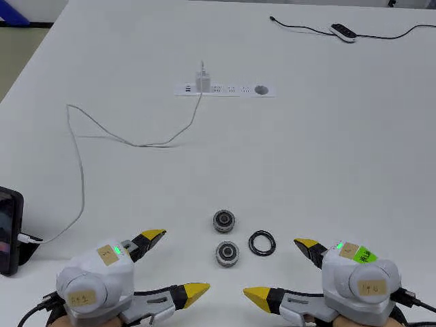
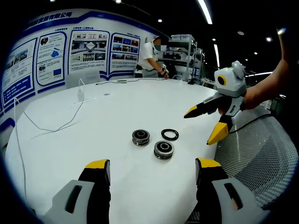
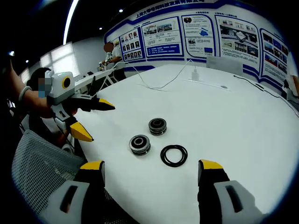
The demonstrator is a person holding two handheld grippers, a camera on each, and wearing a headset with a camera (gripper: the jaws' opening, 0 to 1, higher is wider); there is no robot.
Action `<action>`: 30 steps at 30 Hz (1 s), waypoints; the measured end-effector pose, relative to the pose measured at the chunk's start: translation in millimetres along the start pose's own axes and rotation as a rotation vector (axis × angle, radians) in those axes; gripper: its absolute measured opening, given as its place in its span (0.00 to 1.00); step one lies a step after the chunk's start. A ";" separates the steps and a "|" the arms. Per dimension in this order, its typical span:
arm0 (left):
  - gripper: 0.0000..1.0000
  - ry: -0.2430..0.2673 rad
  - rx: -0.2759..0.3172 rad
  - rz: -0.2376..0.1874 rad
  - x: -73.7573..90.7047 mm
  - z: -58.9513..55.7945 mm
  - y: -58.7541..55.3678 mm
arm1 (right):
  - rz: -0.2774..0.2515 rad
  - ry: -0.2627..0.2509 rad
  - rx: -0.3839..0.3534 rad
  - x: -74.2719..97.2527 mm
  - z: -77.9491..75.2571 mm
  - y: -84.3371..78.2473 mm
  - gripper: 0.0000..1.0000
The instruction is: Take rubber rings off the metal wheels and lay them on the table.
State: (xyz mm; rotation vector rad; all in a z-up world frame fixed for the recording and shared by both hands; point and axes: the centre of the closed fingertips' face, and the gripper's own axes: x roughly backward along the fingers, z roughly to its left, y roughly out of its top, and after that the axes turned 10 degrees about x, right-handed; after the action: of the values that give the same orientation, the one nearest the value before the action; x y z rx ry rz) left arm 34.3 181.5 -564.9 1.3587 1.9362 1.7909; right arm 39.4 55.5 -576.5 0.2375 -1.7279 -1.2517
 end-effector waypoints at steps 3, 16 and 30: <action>0.80 -0.002 0.001 -0.006 2.6 -1.7 -1.2 | -0.004 0.007 0.018 0.0 2.9 0.2 0.86; 0.86 0.016 0.003 -0.014 9.6 -2.9 -2.9 | 0.001 0.008 0.068 1.1 5.4 1.2 0.90; 0.84 0.019 0.003 -0.019 9.7 -2.5 -1.0 | -0.004 -0.006 0.048 2.5 3.0 3.4 0.88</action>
State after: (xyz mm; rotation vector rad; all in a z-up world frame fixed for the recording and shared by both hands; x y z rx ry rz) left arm 26.6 186.6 -561.0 1.3246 1.9546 1.7995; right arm 37.0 57.4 -572.4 0.2655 -1.7647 -1.2157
